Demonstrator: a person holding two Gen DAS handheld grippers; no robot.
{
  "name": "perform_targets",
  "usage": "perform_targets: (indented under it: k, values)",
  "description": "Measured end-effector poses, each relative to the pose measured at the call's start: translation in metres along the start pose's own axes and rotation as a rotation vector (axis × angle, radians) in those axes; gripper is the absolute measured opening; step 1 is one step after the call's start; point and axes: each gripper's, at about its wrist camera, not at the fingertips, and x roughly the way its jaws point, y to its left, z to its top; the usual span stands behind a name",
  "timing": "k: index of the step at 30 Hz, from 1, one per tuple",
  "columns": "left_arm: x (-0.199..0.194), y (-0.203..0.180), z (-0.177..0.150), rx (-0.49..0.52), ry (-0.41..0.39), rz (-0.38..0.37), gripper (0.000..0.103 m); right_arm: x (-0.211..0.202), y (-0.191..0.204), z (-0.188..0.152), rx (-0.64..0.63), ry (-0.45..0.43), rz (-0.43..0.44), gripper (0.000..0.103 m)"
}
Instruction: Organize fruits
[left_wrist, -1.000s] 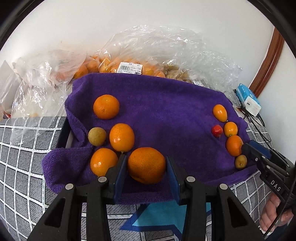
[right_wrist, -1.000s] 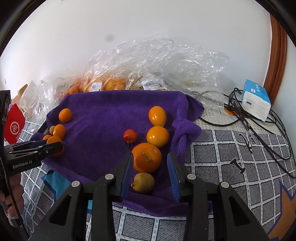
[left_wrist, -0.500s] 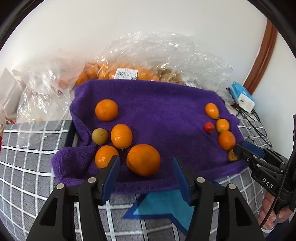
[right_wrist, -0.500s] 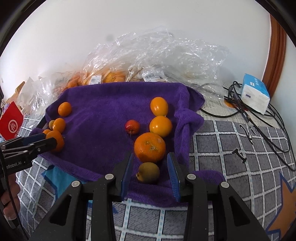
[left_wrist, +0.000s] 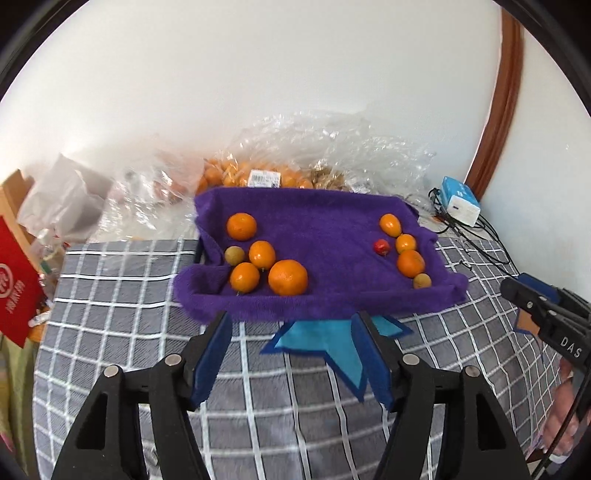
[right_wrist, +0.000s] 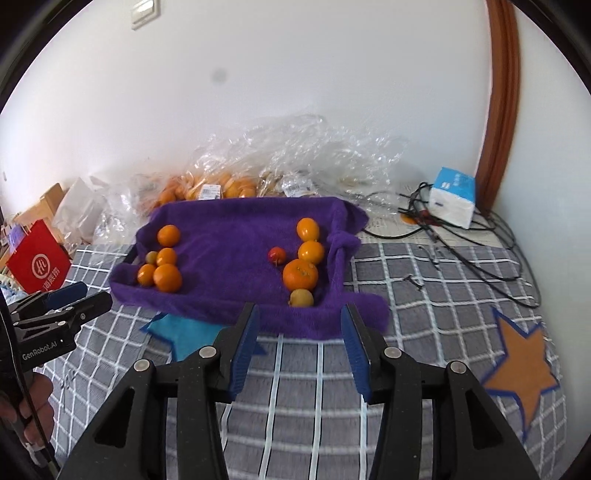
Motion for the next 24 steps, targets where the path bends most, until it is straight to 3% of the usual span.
perform_targets:
  k: [4,6,11,17,24]
  values:
    - [-0.033,-0.005,-0.009,-0.007,-0.049,0.020,0.077,-0.038,0.000,-0.009,0.009,-0.021,-0.018,0.049]
    - [-0.049,-0.008,-0.013,0.001,-0.076,0.032,0.080,-0.055,0.000,-0.014,0.011,-0.043,-0.037,0.074]
    - [-0.086,-0.017,-0.022,0.026,-0.134,0.060,0.087,-0.099,0.000,-0.028,0.010,-0.136,-0.044,0.093]
    - [-0.116,-0.032,-0.034,0.057,-0.172,0.074,0.090,-0.129,0.004,-0.042,0.007,-0.162,-0.040,0.100]
    - [-0.132,-0.046,-0.046,0.078,-0.196,0.083,0.091,-0.145,0.006,-0.052,0.012,-0.175,-0.042,0.101]
